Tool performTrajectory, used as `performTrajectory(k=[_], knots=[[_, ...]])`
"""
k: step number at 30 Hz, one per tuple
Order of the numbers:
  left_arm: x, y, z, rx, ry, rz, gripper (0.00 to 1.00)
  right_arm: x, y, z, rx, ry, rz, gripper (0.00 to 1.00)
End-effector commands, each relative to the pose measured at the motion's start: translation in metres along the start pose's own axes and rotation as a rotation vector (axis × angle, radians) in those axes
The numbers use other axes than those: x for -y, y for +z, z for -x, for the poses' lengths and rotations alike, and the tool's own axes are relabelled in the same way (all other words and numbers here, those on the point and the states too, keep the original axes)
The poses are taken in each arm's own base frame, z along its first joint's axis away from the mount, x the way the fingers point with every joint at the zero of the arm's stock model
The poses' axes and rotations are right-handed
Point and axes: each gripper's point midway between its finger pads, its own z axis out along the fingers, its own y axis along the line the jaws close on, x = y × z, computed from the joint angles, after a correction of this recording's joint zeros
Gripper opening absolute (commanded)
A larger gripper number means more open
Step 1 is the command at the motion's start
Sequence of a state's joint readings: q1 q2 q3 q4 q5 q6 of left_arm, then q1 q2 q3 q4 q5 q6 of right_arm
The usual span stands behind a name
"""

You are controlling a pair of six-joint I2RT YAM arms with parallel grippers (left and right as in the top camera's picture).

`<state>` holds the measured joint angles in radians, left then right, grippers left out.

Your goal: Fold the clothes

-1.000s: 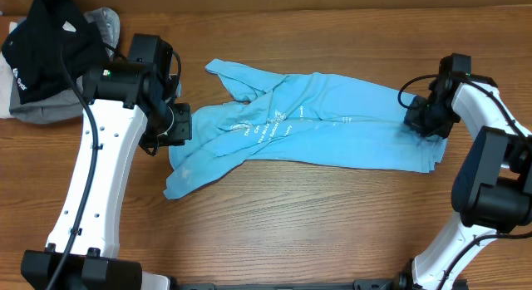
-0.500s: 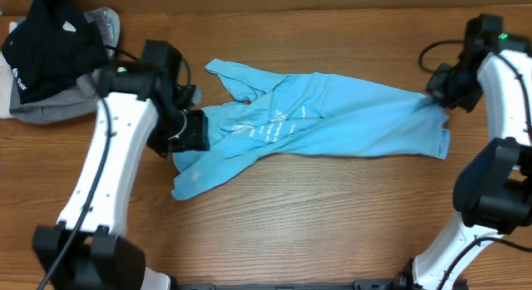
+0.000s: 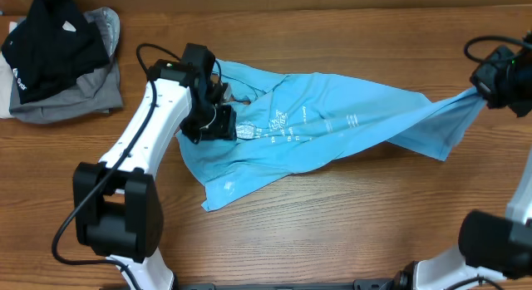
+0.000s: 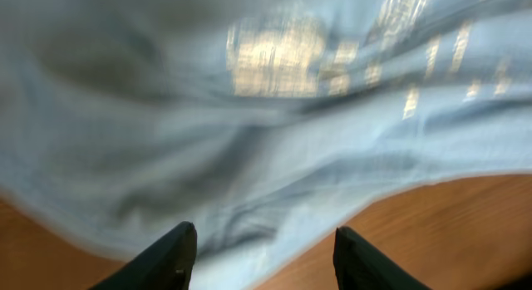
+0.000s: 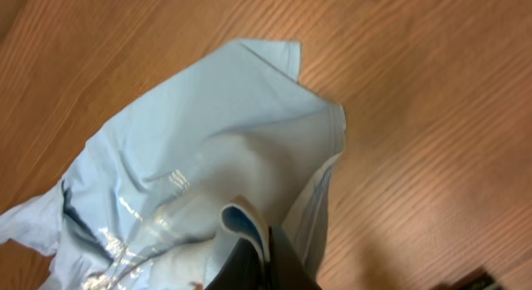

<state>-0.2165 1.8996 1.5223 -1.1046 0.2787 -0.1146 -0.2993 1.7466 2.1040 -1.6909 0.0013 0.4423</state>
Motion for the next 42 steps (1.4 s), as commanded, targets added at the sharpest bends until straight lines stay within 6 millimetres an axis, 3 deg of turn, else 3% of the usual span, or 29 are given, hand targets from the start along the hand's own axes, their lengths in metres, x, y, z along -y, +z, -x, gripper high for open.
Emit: performTrajectory(k=[1,5,10,13,16,18,19,20,24,28,33,36,38,40,42], knots=[[0.016,0.003,0.018,0.069,0.072,-0.084,0.55,0.014,-0.008,-0.028,-0.018,0.056,-0.011,0.04],[0.031,0.0,0.04,0.156,0.118,-0.151,0.56,0.035,0.0,-0.068,-0.061,0.078,-0.034,0.04],[0.041,-0.002,0.057,0.232,0.174,-0.155,0.56,0.064,0.025,-0.117,-0.116,0.184,-0.085,0.04],[0.047,-0.005,0.069,0.283,0.186,-0.164,0.56,0.078,0.036,-0.128,-0.081,0.283,-0.112,0.04],[0.049,-0.007,0.074,0.308,0.188,-0.168,0.56,0.085,0.033,-0.12,0.0,0.364,-0.107,0.06],[0.049,-0.007,0.074,0.309,0.189,-0.168,0.56,0.084,0.029,-0.107,0.061,0.371,-0.08,0.62],[0.049,-0.006,0.074,0.308,0.19,-0.168,0.56,0.082,0.029,-0.098,0.09,0.356,-0.061,0.84],[0.05,-0.006,0.074,0.307,0.193,-0.168,0.56,0.079,0.029,-0.09,0.111,0.343,-0.038,1.0],[0.053,-0.003,0.071,0.295,0.199,-0.17,0.54,0.054,0.036,-0.061,0.154,0.232,0.078,1.0],[0.06,0.02,0.063,0.231,0.209,-0.17,0.51,0.028,0.068,-0.037,0.12,0.144,0.139,0.97],[0.057,0.06,0.046,0.108,0.192,-0.162,0.37,0.005,0.132,-0.027,-0.016,0.045,0.183,0.59],[0.054,0.069,0.042,0.079,0.189,-0.156,0.37,-0.005,0.165,-0.019,-0.051,0.014,0.204,0.43],[0.042,0.07,0.041,0.07,0.171,-0.112,0.37,-0.008,0.198,-0.01,-0.058,0.014,0.195,0.25],[0.032,0.07,0.039,0.06,0.159,-0.073,0.38,-0.007,0.22,-0.005,-0.058,0.016,0.18,0.16],[0.024,0.07,0.035,0.04,0.148,-0.046,0.39,-0.003,0.235,0.0,-0.047,0.022,0.15,0.13]])
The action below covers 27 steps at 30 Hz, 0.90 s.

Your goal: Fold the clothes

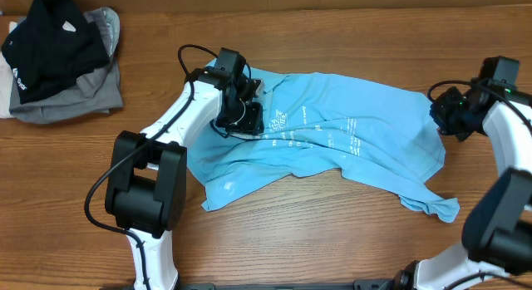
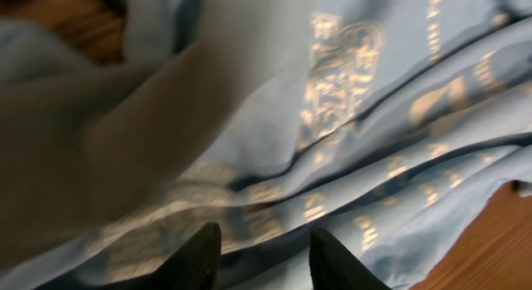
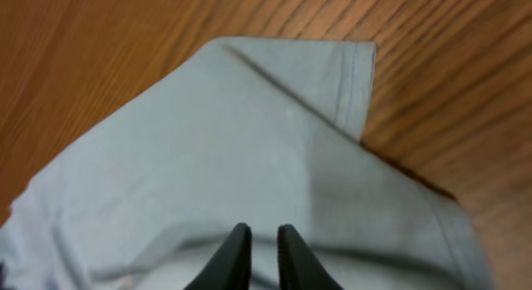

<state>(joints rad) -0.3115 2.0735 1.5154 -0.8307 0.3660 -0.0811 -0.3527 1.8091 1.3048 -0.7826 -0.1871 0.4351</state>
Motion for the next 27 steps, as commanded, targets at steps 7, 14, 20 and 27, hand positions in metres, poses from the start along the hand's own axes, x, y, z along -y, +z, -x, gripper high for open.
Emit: performTrajectory(k=[7,14,20,27], knots=[[-0.019,-0.004,-0.011,-0.042,0.01,0.069,0.47,0.03,0.045,0.024,0.07,-0.013,-0.142,0.11],[-0.019,-0.004,-0.011,-0.042,0.01,0.069,0.53,0.037,0.053,0.029,0.085,-0.013,-0.176,0.09],[-0.019,-0.004,-0.01,-0.039,0.011,0.069,0.55,0.046,0.079,0.026,0.061,-0.014,-0.192,0.05],[-0.021,-0.005,-0.009,-0.037,0.006,0.07,0.57,0.045,0.093,0.033,0.087,-0.02,-0.178,0.04]])
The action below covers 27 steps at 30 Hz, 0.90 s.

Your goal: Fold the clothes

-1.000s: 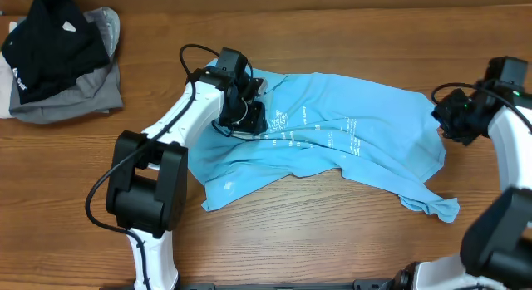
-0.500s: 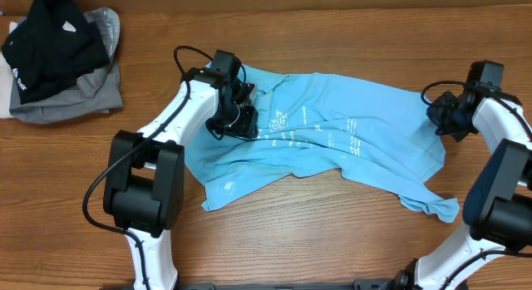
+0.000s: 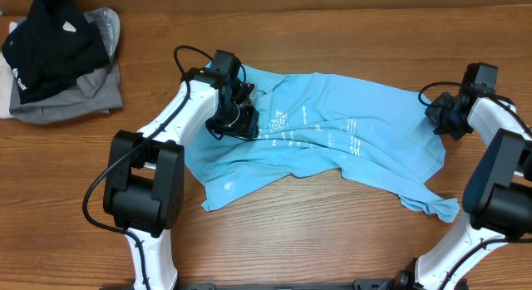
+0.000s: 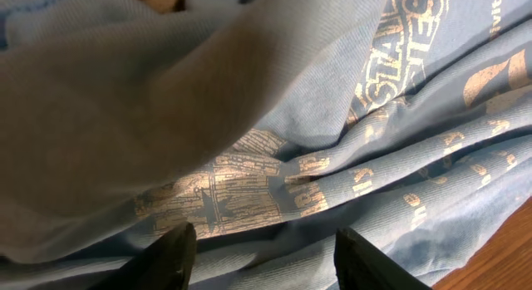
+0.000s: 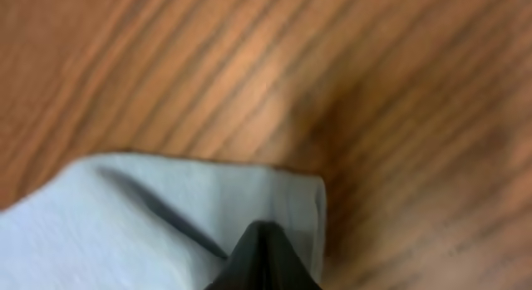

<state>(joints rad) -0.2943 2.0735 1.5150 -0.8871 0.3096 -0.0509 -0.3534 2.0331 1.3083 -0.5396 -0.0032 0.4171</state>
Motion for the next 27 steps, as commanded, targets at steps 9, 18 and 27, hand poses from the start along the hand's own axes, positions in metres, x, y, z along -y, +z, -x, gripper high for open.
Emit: performTrajectory(k=[9,18,27], knots=[[-0.003,-0.002,0.002,0.007,0.01,0.007,0.59,0.004,0.073,0.004,0.039,0.003,0.0,0.04],[-0.003,-0.002,0.001,0.004,0.009,0.007,0.63,-0.009,0.112,0.031,0.004,-0.028,-0.019,0.04],[-0.012,-0.004,0.015,0.06,-0.006,0.024,0.17,-0.035,-0.018,0.096,-0.061,-0.033,-0.088,0.04]])
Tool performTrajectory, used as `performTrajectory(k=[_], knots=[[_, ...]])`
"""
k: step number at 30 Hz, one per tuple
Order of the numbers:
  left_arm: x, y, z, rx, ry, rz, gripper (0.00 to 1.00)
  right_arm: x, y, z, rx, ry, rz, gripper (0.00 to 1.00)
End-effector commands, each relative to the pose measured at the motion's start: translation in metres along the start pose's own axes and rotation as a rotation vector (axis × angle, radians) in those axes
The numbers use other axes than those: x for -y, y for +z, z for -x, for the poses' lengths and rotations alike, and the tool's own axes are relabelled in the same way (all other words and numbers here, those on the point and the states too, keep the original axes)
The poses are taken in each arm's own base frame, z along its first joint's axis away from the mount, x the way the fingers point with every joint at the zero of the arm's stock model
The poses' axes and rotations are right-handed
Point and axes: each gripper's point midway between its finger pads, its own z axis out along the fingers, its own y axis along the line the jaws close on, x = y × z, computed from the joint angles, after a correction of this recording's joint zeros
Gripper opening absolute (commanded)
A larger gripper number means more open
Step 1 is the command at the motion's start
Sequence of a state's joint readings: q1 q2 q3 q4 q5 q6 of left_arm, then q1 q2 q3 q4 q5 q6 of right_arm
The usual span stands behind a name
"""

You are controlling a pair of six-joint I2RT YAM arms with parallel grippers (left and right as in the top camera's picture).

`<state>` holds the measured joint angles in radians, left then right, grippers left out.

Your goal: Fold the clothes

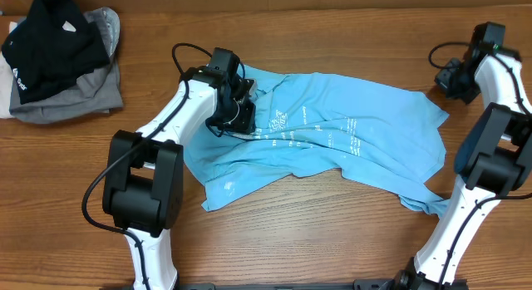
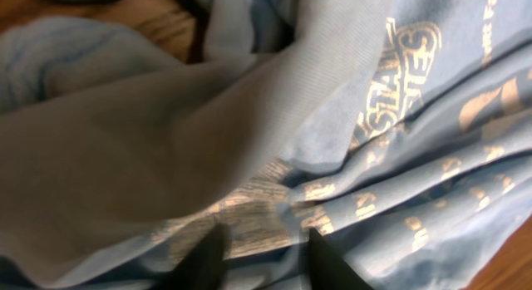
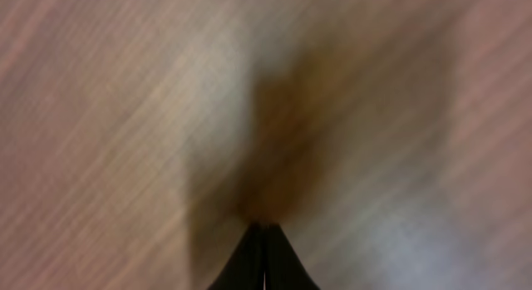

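Note:
A light blue T-shirt (image 1: 349, 132) with gold print lies rumpled and spread across the middle of the table. My left gripper (image 1: 238, 115) sits low on its left part near the print. In the left wrist view the left gripper (image 2: 262, 258) has its fingers partly apart, with a ridge of printed cloth (image 2: 399, 115) between and beyond them. My right gripper (image 1: 455, 76) is off the shirt, past its back right corner. In the blurred right wrist view the right gripper (image 3: 264, 240) is shut, with only bare wood under it.
A pile of black and grey clothes (image 1: 58, 57) lies at the back left corner. The shirt's front right tail (image 1: 432, 207) reaches toward my right arm's base. Bare wooden table (image 1: 332, 232) runs along the front.
My right gripper was shut at the shirt's back right corner and is now farther back, over bare wood with no cloth in it. My left fingers stand closer together.
First my right gripper held the shirt's right end, stretched out to the right, with my left gripper open over the left part. Later the shirt lay spread flat, my right gripper at its right edge, then at its corner. Now the right gripper is clear of the shirt.

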<state>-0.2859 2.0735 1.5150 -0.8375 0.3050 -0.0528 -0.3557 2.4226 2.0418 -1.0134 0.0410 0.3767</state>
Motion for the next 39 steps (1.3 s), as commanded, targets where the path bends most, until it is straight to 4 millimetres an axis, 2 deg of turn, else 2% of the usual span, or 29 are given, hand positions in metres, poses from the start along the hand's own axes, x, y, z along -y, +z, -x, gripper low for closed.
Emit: performTrajectory(k=[1,2,3,6,9,15,19,21,24,30,36,39], knots=[[-0.014,-0.003,0.003,0.011,-0.012,0.049,0.1,-0.005,-0.053,0.016,0.0,0.005,0.022,0.04],[-0.017,-0.003,0.003,0.012,-0.014,0.066,0.05,-0.007,-0.063,0.011,-0.025,0.003,0.032,0.04],[-0.031,-0.005,0.005,0.024,-0.02,0.124,0.04,-0.015,-0.082,-0.01,-0.113,-0.009,0.067,0.04],[-0.042,-0.005,0.009,0.037,-0.033,0.132,0.04,-0.023,-0.093,-0.044,-0.241,-0.058,0.09,0.04],[-0.047,0.005,0.011,0.036,-0.033,0.069,0.04,-0.028,-0.091,-0.083,-0.362,-0.123,0.04,0.04],[-0.062,0.031,0.008,0.008,-0.026,0.047,0.04,-0.057,-0.086,-0.134,-0.454,-0.263,0.0,0.04],[-0.068,0.039,0.005,-0.007,-0.033,0.063,0.04,-0.068,-0.075,-0.161,-0.496,-0.314,-0.023,0.04],[-0.078,0.039,0.006,-0.002,-0.05,0.111,0.04,-0.069,-0.064,-0.168,-0.505,-0.322,-0.03,0.04],[-0.108,0.032,0.007,0.017,-0.135,0.224,0.04,-0.064,-0.041,-0.178,-0.515,-0.323,-0.037,0.04],[-0.149,0.018,0.015,0.079,-0.209,0.257,0.04,-0.054,-0.013,-0.187,-0.513,-0.324,-0.053,0.04],[-0.194,0.002,0.017,0.139,-0.288,0.308,0.04,-0.051,0.005,-0.183,-0.462,-0.334,-0.065,0.04],[-0.229,-0.012,0.013,0.171,-0.343,0.379,0.04,-0.062,0.012,-0.172,-0.402,-0.338,-0.029,0.04]])
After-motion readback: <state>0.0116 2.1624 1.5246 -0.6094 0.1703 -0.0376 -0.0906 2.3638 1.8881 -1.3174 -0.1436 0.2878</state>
